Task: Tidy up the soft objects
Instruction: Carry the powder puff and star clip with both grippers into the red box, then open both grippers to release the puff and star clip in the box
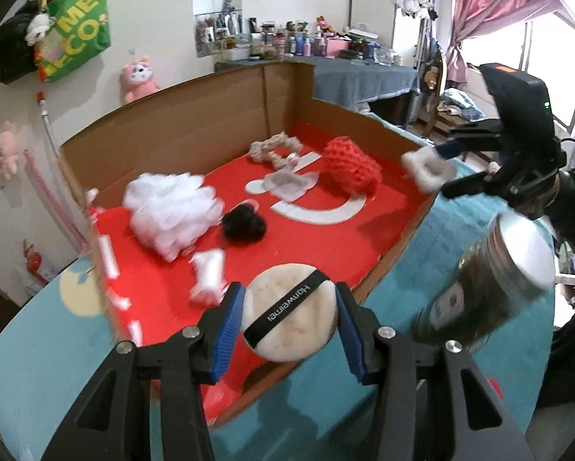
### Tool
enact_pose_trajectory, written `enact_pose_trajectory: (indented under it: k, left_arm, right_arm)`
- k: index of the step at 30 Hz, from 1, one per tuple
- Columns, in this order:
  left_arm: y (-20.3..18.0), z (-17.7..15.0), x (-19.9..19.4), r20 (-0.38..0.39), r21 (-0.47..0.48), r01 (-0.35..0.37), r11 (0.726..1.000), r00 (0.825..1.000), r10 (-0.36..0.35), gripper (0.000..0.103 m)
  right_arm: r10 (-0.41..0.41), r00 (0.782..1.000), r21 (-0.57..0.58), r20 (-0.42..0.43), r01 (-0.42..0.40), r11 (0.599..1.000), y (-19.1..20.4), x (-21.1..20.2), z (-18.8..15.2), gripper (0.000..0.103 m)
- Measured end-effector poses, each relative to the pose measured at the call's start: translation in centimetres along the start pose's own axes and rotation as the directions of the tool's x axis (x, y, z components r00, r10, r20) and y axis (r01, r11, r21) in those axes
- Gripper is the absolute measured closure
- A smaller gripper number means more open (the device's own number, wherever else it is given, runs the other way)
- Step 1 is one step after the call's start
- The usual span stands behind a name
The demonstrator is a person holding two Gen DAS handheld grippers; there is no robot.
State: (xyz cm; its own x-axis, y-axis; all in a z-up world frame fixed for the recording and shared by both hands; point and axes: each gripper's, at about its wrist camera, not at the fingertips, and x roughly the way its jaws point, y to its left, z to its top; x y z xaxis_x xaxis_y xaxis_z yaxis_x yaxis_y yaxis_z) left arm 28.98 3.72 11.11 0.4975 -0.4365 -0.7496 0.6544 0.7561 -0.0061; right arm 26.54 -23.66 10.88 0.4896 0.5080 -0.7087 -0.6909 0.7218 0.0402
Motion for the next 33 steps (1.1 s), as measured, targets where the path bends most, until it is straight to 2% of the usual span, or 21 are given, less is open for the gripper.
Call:
enact_pose_trajectory:
  k: [5,10,14,21,27,33]
  left_arm:
    - [-0.3,2.3,2.6,-0.058,0.024,0.007,1.000,0.998,-0.006,0.054]
    - [0.0,3.5,5.7,-0.149,0.017,0.006,1.000,0.989,-0.004,0.053]
    - [0.4,4.1,7.9,-0.215,0.014,-0.018,1.000,0.976,0.021,0.053]
    - [1.2,4.7,9.6,-0.267,0.003,-0.051,0.999,0.962,0.050,0.053]
    - [1.6,5.0,10.4,-0.288,-0.010,-0.069,0.998,0.956,0.063,0.052]
    - [1.3,5.0,10.4,-0.283,-0.007,-0.074,0.997,0.957,0.069,0.051]
  right_arm:
    - [0.037,0.997,-0.005,-0.072,-0.038,0.999,-0.7,3.1,2.6,0.050]
    - [0.069,0.985,0.000,-0.159,-0.070,0.998,-1.5,6.2,4.8,0.050]
    - [0.069,0.965,-0.009,-0.251,-0.074,0.997,-1.7,9.1,5.9,0.050]
    - [0.048,0.930,0.022,-0.365,-0.043,0.999,-2.7,12.7,6.8,0.050]
    - [0.026,0.921,0.025,-0.389,-0.018,1.000,-2.9,13.2,7.1,0.049]
    - [0.002,0.915,0.001,-0.402,-0.002,1.000,-2.4,13.8,7.4,0.049]
